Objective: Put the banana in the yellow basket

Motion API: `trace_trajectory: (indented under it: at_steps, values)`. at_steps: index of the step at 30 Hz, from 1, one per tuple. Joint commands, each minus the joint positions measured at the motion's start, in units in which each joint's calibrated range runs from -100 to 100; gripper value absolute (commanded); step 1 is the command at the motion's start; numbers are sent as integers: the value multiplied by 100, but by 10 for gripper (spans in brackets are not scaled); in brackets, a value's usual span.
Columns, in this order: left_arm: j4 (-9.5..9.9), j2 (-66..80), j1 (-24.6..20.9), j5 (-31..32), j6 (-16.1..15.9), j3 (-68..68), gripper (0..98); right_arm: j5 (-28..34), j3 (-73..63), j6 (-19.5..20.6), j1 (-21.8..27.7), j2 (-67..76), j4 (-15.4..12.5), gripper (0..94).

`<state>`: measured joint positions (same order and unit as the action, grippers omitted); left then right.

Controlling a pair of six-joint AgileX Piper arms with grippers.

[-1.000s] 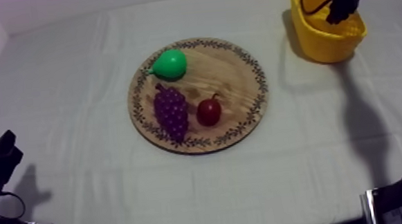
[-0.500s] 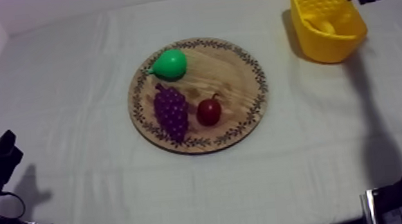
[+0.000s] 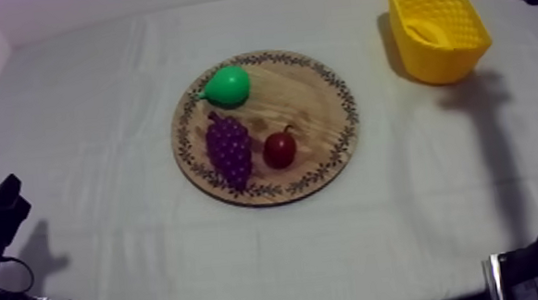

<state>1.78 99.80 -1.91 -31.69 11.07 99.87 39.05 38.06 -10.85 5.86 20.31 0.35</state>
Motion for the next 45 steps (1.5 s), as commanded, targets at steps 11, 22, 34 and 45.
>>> trace_trajectory:
  at_steps: [11, 22, 34, 45]
  values:
    - [0, 3, -1, 0, -1, 2, 1, 28, 3478, -484, -665, 4120, -721, 6]
    - [0, 3, -1, 0, -2, 2, 1, 964, 4586, -529, -565, 6727, -1074, 6]
    - [0, 3, -1, 0, -1, 2, 1, 989, 5368, -446, -453, 7506, -1130, 6]
    - [0, 3, -1, 0, -3, 2, 1, -113, 6096, 603, -454, 7536, -290, 4]
